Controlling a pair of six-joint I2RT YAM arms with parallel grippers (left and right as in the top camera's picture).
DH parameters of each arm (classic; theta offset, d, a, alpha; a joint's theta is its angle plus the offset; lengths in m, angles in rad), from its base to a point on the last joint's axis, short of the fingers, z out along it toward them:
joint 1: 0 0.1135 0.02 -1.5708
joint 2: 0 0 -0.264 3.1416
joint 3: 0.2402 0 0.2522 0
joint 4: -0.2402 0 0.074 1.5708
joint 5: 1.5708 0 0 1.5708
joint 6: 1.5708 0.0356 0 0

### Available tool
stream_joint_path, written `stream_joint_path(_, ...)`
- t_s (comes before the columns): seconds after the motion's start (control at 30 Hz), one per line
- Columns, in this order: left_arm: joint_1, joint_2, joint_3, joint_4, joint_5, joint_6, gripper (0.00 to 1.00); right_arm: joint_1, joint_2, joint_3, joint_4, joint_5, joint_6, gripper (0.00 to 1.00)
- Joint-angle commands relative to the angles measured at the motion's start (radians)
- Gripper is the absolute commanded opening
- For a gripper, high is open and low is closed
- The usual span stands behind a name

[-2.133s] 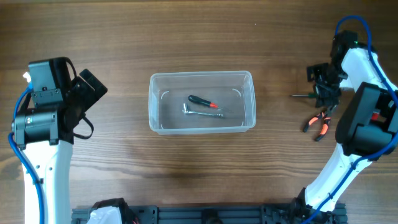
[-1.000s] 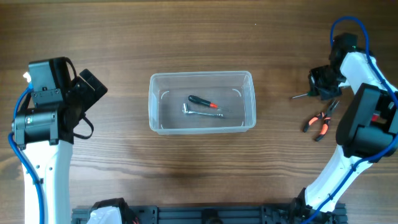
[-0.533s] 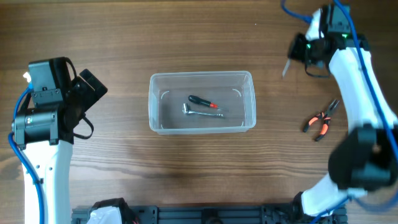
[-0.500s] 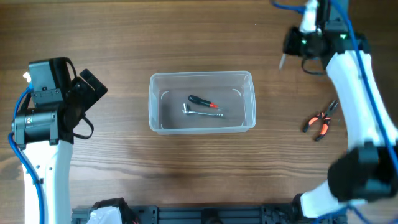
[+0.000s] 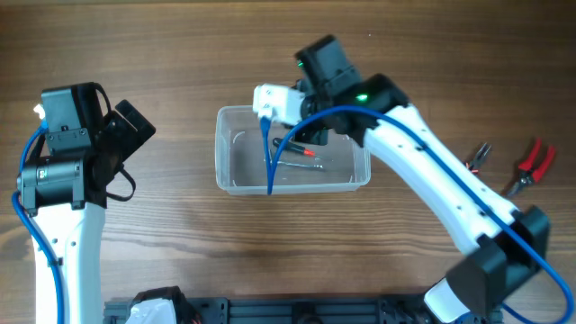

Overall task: Pack container
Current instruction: 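Place the green screwdriver into the container with the right gripper, then grasp the orange-black needle-nose pliers with the right gripper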

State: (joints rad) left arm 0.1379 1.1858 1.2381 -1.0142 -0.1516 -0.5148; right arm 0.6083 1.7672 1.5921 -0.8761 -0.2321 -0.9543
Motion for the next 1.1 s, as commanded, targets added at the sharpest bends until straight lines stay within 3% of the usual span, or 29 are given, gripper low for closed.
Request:
stream_joint_path(0.0, 0.005, 0.002, 0.000, 0.000, 0.009, -0.014, 1.00, 0.004, 0.134, -0.017, -0.004, -0.090, -0.079, 0.04)
stream_joint_path(0.13, 0.005, 0.002, 0.000, 0.001, 0.008, -0.014, 1.00, 0.004, 0.265, -0.017, -0.005, -0.114, -0.067, 0.04)
stream_joint_path(0.33, 0.005, 0.002, 0.000, 0.004, 0.009, -0.014, 1.00, 0.004, 0.329, -0.017, -0.005, -0.113, -0.067, 0.06)
stream_joint_path(0.43, 0.005, 0.002, 0.000, 0.003, 0.009, -0.014, 1.00, 0.004, 0.329, -0.017, -0.012, -0.113, -0.048, 0.33)
stream_joint_path(0.47, 0.005, 0.002, 0.000, 0.003, 0.008, -0.014, 1.00, 0.004, 0.329, -0.017, -0.011, -0.113, -0.017, 0.64)
stream_joint_path(0.53, 0.005, 0.002, 0.000, 0.003, 0.008, -0.014, 1.00, 0.004, 0.329, -0.016, -0.013, -0.112, 0.032, 0.98)
stream_joint_path(0.67, 0.005, 0.002, 0.000, 0.004, 0.008, -0.014, 1.00, 0.003, 0.285, 0.009, -0.026, -0.077, 0.308, 1.00)
stream_joint_path(0.83, 0.005, 0.002, 0.000, 0.004, 0.008, -0.014, 1.00, -0.082, 0.075, 0.047, -0.028, 0.084, 0.761, 1.00)
stream_joint_path(1.07, 0.005, 0.002, 0.000, 0.003, 0.009, -0.014, 1.00, -0.391, -0.202, 0.047, -0.096, 0.084, 1.030, 1.00)
